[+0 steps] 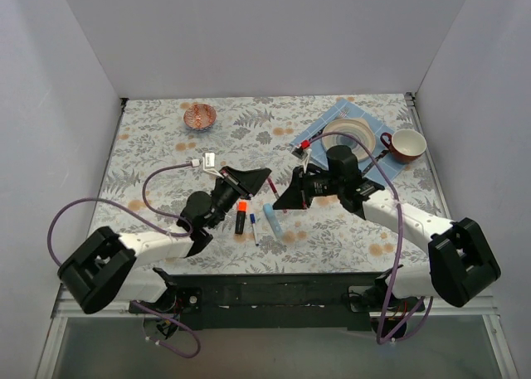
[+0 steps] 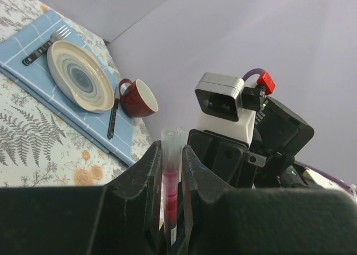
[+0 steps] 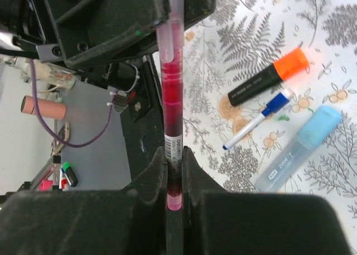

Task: Insert the pens into the pen caps

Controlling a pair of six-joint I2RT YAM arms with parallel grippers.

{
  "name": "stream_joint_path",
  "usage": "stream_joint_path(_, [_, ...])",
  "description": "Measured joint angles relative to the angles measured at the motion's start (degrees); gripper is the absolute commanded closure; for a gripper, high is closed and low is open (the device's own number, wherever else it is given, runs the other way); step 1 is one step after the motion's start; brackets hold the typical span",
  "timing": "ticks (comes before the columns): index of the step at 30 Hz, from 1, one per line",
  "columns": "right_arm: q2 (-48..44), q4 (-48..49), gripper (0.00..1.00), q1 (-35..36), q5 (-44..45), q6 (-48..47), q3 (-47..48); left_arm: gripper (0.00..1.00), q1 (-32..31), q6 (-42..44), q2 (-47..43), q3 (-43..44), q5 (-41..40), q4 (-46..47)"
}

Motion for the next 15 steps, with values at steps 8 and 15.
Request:
stream_joint_path(8, [-12.37, 21.46, 0.35, -2.45, 3.41, 6.84, -13.68, 1.0, -0.31, 12.22, -12.15, 14.67, 12.55, -36.76])
stream_joint_path(15, [-24.72, 20.35, 0.32, -3.06, 6.45, 8.57, -18.75, 1.0, 6.05, 20.74, -12.22, 22.86, 14.01, -62.62])
